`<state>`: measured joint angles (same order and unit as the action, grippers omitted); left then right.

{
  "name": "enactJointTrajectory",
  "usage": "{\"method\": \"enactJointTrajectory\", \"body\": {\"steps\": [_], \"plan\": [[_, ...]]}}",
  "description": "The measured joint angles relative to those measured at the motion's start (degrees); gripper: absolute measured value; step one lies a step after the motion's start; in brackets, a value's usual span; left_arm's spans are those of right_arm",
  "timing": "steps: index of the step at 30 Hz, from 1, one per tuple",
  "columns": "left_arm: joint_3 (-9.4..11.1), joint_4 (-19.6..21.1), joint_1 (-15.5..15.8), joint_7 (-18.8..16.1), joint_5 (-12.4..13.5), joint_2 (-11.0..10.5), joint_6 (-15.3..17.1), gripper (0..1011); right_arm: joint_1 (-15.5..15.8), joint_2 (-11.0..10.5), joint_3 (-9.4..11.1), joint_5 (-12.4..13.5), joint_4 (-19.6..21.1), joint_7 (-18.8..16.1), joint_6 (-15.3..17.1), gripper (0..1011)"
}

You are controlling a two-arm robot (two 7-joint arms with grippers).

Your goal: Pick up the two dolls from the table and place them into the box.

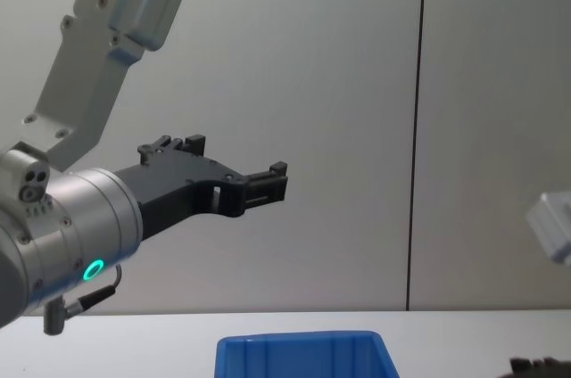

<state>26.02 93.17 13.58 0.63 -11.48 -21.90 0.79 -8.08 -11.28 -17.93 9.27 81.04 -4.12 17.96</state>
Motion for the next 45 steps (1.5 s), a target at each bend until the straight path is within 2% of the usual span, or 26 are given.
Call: {"method": "enactJointTrajectory", "body": {"steps": [6, 11, 19, 27, 35, 36, 38, 45], "plan": [[0.0, 0.0, 0.0, 0.0, 0.0, 0.0, 0.0, 1001, 0.57, -0.48, 0.44, 1.31, -0.14, -0.37, 1.59, 1001], [0.0, 0.0, 0.0, 0.0, 0.0, 0.0, 0.0, 1001, 0.64, -0.62, 0.56, 1.91, -1.06, -2.04, 2.1, 1001], [0.0, 0.0, 0.0, 0.0, 0.0, 0.0, 0.0, 1001, -0.28, -0.14, 0.29, 1.87, -3.79, -4.61, 2.01, 1001], [0.0, 0.0, 0.0, 0.0, 0.0, 0.0, 0.0, 1001, -1.51, 0.56, -0.07, 0.92, -6.79, -5.63, 1.67, 1001], [0.0, 0.0, 0.0, 0.0, 0.0, 0.0, 0.0, 1001, -2.84, 1.31, -0.36, -0.12, -9.53, -5.88, 1.72, 844], [0.0, 0.0, 0.0, 0.0, 0.0, 0.0, 0.0, 1001, -3.04, 1.43, -0.41, -0.3, -9.94, -5.87, 1.78, 791], [0.0, 0.0, 0.0, 0.0, 0.0, 0.01, 0.0, 1001, -3.36, 1.63, -0.48, -0.56, -10.61, -5.87, 1.9, 755], [0.0, 0.0, 0.0, 0.0, 0.0, 0.01, 0.0, 1001, -3.96, 2.03, -0.6, -1.12, -11.69, -5.4, 2.22, 518]]}}
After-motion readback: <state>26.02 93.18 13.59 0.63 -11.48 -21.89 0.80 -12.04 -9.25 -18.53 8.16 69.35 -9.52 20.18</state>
